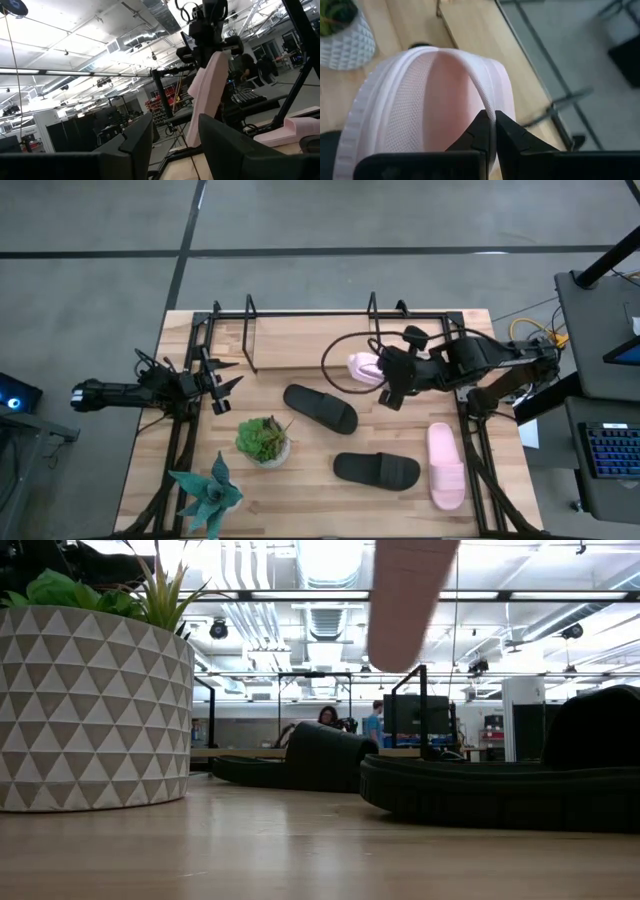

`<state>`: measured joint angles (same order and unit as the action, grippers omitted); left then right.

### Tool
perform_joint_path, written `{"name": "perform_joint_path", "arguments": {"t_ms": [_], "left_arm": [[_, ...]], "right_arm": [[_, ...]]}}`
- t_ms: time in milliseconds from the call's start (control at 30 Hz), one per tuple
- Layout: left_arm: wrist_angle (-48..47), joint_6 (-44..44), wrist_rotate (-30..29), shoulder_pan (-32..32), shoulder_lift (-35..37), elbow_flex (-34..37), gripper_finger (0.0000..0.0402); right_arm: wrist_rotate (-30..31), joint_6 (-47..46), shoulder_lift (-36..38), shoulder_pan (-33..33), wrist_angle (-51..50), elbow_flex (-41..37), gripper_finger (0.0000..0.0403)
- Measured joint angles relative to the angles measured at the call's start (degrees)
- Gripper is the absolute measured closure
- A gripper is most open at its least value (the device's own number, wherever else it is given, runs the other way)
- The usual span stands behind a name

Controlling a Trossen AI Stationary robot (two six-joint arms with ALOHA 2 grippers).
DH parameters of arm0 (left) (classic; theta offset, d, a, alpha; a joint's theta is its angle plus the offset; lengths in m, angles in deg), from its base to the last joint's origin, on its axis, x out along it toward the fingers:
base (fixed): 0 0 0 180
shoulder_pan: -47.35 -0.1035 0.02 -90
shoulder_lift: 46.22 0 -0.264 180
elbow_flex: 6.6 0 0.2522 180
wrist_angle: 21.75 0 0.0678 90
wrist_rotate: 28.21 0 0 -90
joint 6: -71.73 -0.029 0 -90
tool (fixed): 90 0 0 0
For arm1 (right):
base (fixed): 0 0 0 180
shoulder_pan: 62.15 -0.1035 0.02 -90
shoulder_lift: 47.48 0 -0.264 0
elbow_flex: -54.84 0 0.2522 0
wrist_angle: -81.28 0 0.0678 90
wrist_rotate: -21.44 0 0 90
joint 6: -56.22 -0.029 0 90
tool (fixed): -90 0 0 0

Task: Pick and place slides into the shelf
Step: Put the top pink slide on the shelf

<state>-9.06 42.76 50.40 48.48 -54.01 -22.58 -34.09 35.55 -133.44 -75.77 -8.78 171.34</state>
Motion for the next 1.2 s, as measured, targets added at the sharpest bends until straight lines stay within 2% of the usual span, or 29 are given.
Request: {"name": "perform_joint_path", "arguments": {"t_ms": [367,633,733,967,1067,1200], "left_arm": [[0.05,0.00,0.00,0.02,-0.04,0.04,0.0258],[0.54,0.00,-0.02,0.02,-0.04,0.07,0.0258],[1.94,0.02,0.07,0.00,-0.06,0.07,0.0258],[1.60,-2.94,0.45,0.01,-2.35,0.07,0.0258],[1.58,-4.56,0.77,0.02,-4.42,-0.03,0.0248],[1.59,-4.59,0.81,0.00,-7.93,-1.28,0.0211]], "right_arm": [[9.13,24.80,-4.25,1.25,18.56,-1.01,0.0394],[8.77,31.63,-7.90,4.91,23.74,-1.09,0.0394],[6.02,33.51,-8.16,6.20,26.21,-1.09,0.0394],[-8.07,42.04,-8.27,7.71,35.39,-1.09,0.0394],[-9.43,43.78,-8.27,7.74,37.84,-1.09,0.0394],[-9.41,45.76,-8.27,7.77,39.34,-1.09,0.0394]]}}
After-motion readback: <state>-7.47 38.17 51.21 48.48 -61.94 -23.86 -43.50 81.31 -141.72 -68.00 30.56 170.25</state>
